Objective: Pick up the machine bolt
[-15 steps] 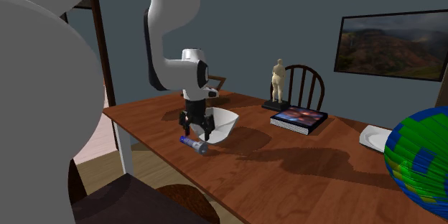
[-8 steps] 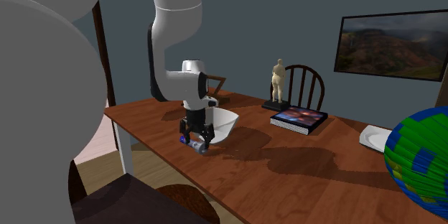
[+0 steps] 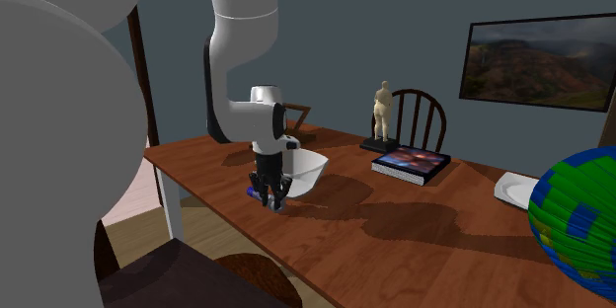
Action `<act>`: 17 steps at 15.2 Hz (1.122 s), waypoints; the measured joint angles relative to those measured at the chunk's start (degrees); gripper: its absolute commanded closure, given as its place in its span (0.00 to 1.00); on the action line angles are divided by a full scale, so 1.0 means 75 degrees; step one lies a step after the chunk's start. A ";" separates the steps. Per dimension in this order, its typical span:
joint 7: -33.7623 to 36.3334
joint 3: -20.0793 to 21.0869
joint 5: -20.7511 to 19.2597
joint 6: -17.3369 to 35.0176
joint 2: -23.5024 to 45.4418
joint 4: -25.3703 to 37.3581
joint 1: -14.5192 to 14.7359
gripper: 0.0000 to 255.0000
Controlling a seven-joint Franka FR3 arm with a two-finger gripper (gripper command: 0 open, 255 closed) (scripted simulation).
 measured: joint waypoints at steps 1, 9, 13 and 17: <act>0.0000 0.0000 0.0000 0.0001 -0.0001 -0.0001 0.0001 1.00; -0.0053 0.0091 0.0077 -0.0243 -0.0331 -0.0093 -0.0064 1.00; -0.0118 0.0189 0.0165 -0.0478 -0.0710 -0.0236 -0.0144 1.00; -0.0199 0.0287 0.0268 -0.0749 -0.1060 -0.0320 -0.0225 1.00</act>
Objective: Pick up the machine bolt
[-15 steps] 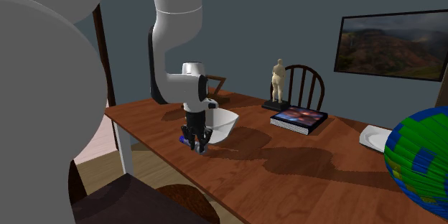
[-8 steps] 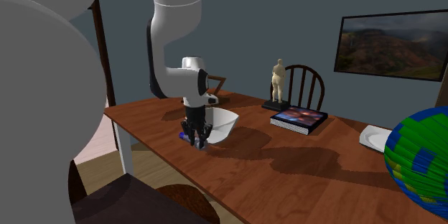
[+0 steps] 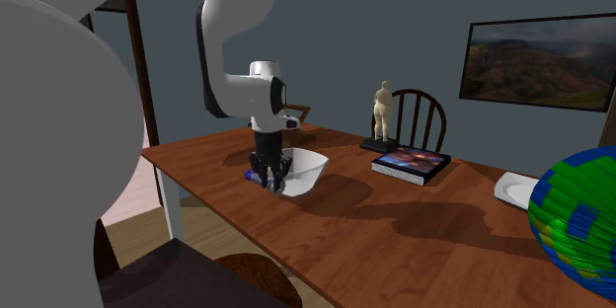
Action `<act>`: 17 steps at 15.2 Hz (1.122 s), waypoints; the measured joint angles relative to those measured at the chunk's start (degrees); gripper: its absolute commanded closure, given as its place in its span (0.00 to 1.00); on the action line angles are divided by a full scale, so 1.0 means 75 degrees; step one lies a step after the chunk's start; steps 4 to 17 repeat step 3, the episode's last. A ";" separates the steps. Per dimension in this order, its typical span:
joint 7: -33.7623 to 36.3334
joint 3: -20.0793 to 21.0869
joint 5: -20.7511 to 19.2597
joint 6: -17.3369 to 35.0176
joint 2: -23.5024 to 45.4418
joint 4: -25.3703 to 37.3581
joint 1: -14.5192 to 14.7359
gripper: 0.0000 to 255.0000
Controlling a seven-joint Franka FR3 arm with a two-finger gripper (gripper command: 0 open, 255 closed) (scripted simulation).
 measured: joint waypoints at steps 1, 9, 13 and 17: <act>-0.0024 0.0024 0.0027 -0.0069 -0.0092 -0.0023 -0.0022 1.00; -0.0043 0.0065 0.0070 -0.0171 -0.0246 -0.0075 -0.0044 1.00; -0.0043 0.0065 0.0070 -0.0171 -0.0246 -0.0075 -0.0044 1.00; -0.0043 0.0065 0.0070 -0.0171 -0.0246 -0.0075 -0.0044 1.00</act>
